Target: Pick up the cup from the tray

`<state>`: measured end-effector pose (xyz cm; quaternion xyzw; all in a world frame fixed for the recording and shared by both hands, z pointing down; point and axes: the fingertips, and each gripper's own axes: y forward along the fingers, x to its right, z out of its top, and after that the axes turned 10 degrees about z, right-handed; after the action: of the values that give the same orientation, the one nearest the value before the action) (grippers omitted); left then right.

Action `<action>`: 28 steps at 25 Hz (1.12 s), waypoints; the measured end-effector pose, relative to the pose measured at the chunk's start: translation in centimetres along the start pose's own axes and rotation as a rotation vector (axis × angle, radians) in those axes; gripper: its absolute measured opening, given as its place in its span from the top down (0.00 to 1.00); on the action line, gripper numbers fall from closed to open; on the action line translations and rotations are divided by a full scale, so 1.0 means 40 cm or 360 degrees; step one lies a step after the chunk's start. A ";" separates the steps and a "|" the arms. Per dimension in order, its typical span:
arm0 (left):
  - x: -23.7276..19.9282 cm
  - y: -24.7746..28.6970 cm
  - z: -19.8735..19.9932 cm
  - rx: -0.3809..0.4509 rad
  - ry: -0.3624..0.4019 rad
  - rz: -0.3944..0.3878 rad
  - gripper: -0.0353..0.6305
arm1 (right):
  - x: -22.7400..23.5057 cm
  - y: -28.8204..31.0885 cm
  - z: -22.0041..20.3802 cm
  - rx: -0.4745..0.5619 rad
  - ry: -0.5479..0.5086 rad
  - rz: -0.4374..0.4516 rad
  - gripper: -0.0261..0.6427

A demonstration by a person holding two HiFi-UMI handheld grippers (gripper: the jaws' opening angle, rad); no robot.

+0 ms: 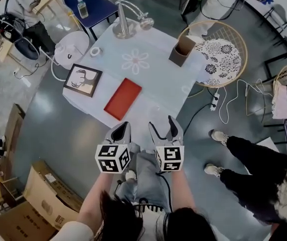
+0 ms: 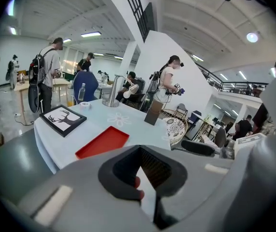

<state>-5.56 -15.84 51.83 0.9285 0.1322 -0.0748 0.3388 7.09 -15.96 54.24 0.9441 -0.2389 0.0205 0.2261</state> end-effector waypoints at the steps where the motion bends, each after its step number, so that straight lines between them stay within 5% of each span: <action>1: 0.002 -0.012 0.006 0.0015 0.0002 -0.0006 0.95 | -0.007 -0.014 0.020 0.0017 -0.0022 -0.0006 0.46; 9: 0.021 -0.112 0.057 0.0152 0.0007 -0.0050 0.95 | -0.049 -0.126 0.162 0.0089 -0.0212 -0.0197 0.92; 15: 0.042 -0.192 0.114 0.0296 -0.0028 -0.0168 0.95 | -0.097 -0.161 0.241 0.0214 -0.0179 -0.0223 0.92; 28: 0.060 -0.312 0.167 0.0442 -0.0013 -0.0211 0.95 | -0.193 -0.242 0.306 0.0230 -0.0233 -0.0258 0.92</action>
<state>-7.32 -10.52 38.60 0.9553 0.1803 -0.1185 0.2020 3.88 -10.34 38.08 0.9732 -0.1756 -0.0498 0.1403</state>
